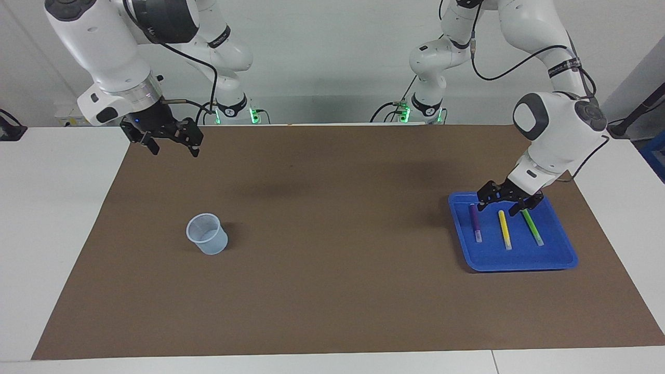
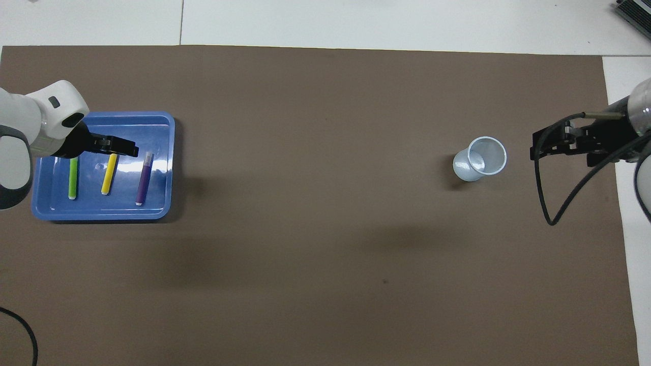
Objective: Right arm passes pens to left for tray arrangement
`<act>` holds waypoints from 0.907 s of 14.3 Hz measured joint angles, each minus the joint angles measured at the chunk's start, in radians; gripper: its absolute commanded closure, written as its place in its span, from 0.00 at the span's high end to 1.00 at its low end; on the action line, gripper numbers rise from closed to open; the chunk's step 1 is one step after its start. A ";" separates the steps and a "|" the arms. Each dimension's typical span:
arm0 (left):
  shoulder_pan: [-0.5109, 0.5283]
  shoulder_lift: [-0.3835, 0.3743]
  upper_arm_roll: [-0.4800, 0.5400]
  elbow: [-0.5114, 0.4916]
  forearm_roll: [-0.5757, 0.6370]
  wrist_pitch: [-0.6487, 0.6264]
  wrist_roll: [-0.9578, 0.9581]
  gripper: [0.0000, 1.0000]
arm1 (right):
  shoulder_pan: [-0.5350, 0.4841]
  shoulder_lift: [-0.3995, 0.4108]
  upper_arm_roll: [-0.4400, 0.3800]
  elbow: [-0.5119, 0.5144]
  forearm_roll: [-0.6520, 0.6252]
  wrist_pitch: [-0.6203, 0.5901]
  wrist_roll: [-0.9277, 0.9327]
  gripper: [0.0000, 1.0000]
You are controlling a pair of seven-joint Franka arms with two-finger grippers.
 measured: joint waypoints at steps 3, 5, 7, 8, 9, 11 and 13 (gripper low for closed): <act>0.000 -0.007 0.000 0.075 0.069 -0.104 -0.006 1.00 | 0.000 -0.002 -0.012 0.000 0.000 -0.001 0.000 1.00; 0.000 -0.011 0.000 0.146 0.085 -0.184 -0.020 1.00 | -0.004 -0.003 -0.015 -0.001 0.000 -0.010 0.000 1.00; 0.001 -0.035 0.001 0.190 0.089 -0.201 -0.052 1.00 | -0.009 -0.004 -0.021 -0.001 0.000 -0.020 0.000 1.00; 0.001 -0.060 0.000 0.198 0.089 -0.204 -0.063 1.00 | -0.014 -0.005 -0.022 -0.001 0.000 -0.020 0.000 1.00; 0.000 -0.092 -0.002 0.201 0.089 -0.212 -0.070 1.00 | -0.019 -0.006 -0.023 -0.001 0.000 -0.020 0.000 1.00; -0.003 -0.161 -0.003 0.201 0.089 -0.242 -0.076 1.00 | -0.020 -0.015 -0.025 -0.001 0.000 -0.041 0.000 1.00; -0.006 -0.202 -0.005 0.196 0.089 -0.269 -0.078 1.00 | -0.016 -0.036 -0.023 -0.001 0.000 -0.067 0.000 1.00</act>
